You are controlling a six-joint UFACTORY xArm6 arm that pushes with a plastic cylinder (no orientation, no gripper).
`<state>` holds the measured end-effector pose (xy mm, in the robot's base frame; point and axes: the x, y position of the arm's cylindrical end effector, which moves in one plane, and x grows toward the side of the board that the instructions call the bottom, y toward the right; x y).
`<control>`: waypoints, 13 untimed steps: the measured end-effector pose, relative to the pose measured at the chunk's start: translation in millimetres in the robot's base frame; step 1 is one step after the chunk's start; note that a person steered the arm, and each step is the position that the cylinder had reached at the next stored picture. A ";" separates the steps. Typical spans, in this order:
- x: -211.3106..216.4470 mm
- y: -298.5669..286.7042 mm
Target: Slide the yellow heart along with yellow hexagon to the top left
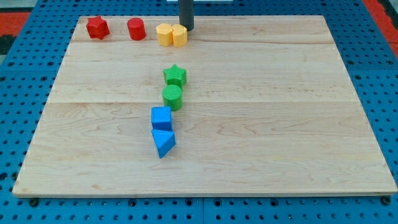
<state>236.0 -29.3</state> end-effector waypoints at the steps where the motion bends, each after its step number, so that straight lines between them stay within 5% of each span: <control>1: 8.1 -11.7; 3: 8.1 -74.2; 6: 47.8 48.3; 8: 12.2 -42.2; 9: 21.6 -34.5; 11: 51.8 78.1; 13: 53.2 -21.1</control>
<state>289.2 -50.5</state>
